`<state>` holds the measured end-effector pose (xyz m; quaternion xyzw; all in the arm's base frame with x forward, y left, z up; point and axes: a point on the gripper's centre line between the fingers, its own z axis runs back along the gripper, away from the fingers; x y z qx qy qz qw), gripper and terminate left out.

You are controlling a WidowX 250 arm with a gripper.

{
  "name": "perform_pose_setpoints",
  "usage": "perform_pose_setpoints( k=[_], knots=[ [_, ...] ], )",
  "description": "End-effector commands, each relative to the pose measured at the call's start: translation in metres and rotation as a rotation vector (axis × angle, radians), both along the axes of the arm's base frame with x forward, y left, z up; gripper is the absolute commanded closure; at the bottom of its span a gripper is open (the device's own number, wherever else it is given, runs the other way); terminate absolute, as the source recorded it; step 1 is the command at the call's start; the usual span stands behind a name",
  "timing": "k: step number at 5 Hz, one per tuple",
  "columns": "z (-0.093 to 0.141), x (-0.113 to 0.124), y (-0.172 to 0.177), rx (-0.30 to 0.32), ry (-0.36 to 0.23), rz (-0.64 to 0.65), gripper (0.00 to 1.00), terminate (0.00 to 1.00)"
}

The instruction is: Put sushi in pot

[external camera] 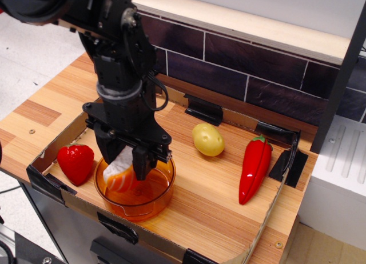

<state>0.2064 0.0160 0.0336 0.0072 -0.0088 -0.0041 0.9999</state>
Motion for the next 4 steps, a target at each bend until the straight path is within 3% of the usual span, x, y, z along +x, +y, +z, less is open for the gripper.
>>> perform_pose_setpoints(
  k=[1, 2, 3, 4],
  knots=[
    [-0.007, 0.007, 0.002, 0.016, 0.0, 0.036, 1.0, 0.0],
    [-0.005, 0.005, 0.002, 0.016, -0.006, 0.033, 0.0, 0.0],
    [0.005, 0.002, 0.001, 0.011, -0.029, 0.038, 0.0, 0.0],
    [0.038, 0.002, 0.001, -0.011, -0.129, 0.08, 0.0, 0.0]
  ],
)
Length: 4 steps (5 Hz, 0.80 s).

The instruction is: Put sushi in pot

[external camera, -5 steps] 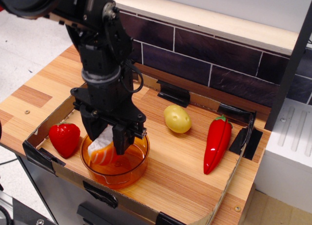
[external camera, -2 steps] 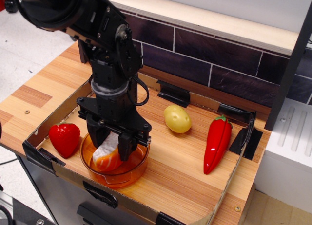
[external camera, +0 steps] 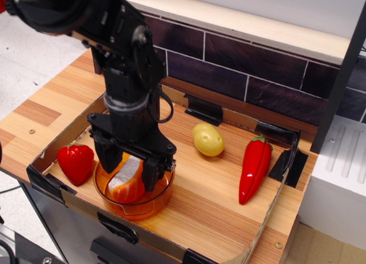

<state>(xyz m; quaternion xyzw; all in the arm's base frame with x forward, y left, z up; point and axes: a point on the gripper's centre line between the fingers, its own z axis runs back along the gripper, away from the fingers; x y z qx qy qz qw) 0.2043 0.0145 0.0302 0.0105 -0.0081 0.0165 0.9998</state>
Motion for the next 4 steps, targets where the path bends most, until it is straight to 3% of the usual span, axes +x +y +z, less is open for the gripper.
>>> perform_pose_setpoints(
  k=[1, 2, 3, 4],
  knots=[
    [0.091, 0.008, -0.007, -0.135, -0.136, 0.042, 0.0, 0.0],
    [0.124, 0.013, -0.015, -0.164, -0.194, 0.062, 0.0, 0.0],
    [0.124, 0.013, -0.015, -0.164, -0.194, 0.062, 0.0, 0.0],
    [0.124, 0.013, -0.015, -0.164, -0.194, 0.062, 0.0, 1.0]
  ],
)
